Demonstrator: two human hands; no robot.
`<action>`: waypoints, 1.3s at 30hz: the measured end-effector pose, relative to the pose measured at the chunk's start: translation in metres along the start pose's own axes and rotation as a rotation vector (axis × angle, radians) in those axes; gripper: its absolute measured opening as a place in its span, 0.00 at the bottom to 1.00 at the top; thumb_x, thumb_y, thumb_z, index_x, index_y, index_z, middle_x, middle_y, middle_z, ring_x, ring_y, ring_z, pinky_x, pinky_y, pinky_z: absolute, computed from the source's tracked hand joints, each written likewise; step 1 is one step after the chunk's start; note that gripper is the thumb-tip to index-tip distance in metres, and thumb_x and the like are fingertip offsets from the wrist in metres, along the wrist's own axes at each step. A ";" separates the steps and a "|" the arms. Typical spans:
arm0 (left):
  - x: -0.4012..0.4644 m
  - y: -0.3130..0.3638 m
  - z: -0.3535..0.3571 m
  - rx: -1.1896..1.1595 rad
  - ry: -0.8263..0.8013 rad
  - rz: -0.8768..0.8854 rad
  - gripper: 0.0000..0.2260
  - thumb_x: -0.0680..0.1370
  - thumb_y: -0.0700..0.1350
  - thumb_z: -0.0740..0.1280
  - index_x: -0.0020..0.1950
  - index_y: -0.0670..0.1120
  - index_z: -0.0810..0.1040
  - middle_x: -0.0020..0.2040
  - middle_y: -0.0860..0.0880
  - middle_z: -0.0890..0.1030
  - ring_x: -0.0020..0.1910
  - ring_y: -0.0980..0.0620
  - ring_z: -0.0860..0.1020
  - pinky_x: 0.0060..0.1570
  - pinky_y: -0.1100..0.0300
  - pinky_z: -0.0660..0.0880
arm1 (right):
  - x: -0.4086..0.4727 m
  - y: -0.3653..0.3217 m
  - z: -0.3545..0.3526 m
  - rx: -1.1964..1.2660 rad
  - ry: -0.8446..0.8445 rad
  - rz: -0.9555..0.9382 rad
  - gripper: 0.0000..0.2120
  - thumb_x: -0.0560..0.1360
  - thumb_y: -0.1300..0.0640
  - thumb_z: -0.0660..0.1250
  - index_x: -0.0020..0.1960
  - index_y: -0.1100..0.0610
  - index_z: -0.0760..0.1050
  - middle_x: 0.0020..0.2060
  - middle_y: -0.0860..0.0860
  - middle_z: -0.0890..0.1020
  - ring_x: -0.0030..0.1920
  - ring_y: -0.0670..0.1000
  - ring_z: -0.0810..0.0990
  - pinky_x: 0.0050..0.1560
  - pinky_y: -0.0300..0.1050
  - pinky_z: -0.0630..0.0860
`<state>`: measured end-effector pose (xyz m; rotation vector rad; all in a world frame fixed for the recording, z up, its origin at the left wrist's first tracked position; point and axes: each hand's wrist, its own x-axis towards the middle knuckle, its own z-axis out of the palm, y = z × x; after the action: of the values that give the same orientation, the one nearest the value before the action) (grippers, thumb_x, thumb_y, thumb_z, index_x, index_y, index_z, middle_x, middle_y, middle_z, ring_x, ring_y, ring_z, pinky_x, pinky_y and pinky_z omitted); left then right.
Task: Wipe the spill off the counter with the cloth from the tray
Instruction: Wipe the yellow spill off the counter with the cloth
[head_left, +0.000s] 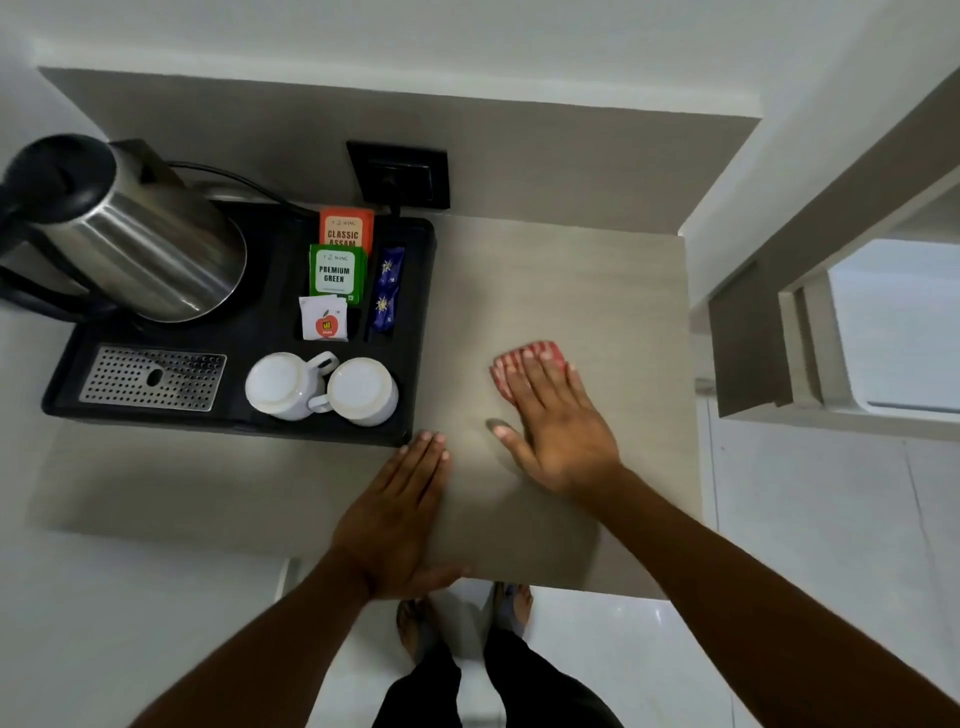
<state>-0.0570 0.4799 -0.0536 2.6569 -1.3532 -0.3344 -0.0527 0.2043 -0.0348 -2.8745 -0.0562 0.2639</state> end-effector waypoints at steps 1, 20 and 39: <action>0.000 0.000 0.000 0.003 0.004 0.000 0.54 0.75 0.76 0.60 0.83 0.35 0.54 0.84 0.34 0.53 0.84 0.37 0.48 0.82 0.43 0.47 | -0.009 0.011 -0.001 -0.001 0.010 -0.007 0.35 0.81 0.35 0.49 0.82 0.53 0.51 0.81 0.57 0.54 0.81 0.58 0.47 0.80 0.57 0.45; -0.002 -0.001 0.001 -0.038 -0.020 -0.012 0.53 0.76 0.75 0.59 0.83 0.35 0.53 0.84 0.34 0.53 0.84 0.38 0.47 0.82 0.42 0.48 | 0.103 -0.020 -0.016 0.034 0.022 -0.109 0.30 0.83 0.42 0.46 0.82 0.53 0.52 0.81 0.57 0.54 0.81 0.59 0.45 0.79 0.59 0.44; -0.001 0.008 -0.009 0.055 -0.119 -0.065 0.53 0.76 0.77 0.48 0.83 0.35 0.44 0.84 0.35 0.45 0.84 0.39 0.40 0.82 0.42 0.45 | -0.107 -0.052 0.033 0.119 0.227 0.287 0.26 0.82 0.56 0.59 0.80 0.55 0.61 0.78 0.58 0.62 0.80 0.61 0.56 0.79 0.59 0.51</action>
<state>-0.0616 0.4766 -0.0434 2.7709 -1.3296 -0.4769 -0.1649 0.2562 -0.0339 -2.7665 0.4019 -0.0095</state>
